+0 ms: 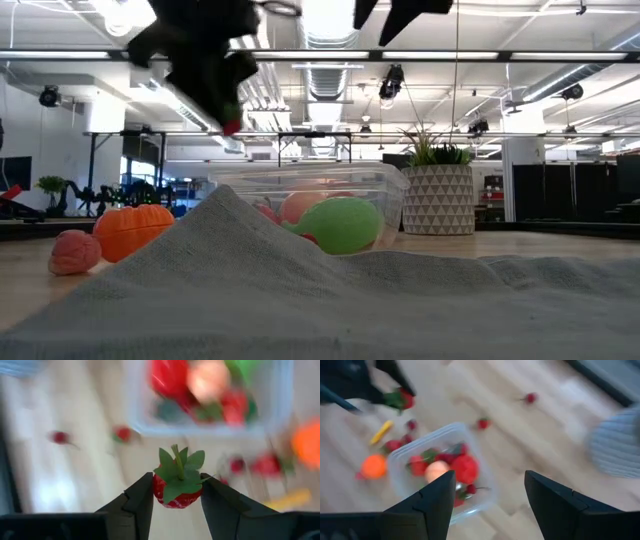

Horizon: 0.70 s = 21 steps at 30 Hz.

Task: Pick and placing Produce into tupperware
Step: Put the red strawberry into the transparent container

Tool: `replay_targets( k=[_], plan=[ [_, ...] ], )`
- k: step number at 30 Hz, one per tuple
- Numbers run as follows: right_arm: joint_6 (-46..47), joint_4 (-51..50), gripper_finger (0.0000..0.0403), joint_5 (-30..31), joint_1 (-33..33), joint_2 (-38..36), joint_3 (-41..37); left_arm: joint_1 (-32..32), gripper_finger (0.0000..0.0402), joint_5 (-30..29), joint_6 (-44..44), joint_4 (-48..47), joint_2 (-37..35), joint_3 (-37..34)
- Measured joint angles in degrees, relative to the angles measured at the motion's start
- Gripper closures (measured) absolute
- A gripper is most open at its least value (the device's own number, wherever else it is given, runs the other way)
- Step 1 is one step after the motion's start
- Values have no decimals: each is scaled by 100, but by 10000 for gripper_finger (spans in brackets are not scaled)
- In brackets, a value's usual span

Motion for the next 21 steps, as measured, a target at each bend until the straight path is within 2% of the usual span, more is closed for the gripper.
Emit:
replay_targets(
  k=[2,5,7,13,21],
  plan=[
    [268,-239,172,426,80,-90,0,180,274,366,-325,245,-77,158],
    [797,-678,172,1024,253,-310,0,348,269,1328,-929,865,-113,260],
    [1140,-926,172,1310,392,-491,0,345,267,1647,-1413,1309,-68,265],
    [1970,-1309,172,1805,912,-940,-40,165,265,1709,-1862,1554,389,258],
    [2584,-1304,172,1950,1434,-1210,-363,126,259,1715,-2967,1618,989,295]
  ],
)
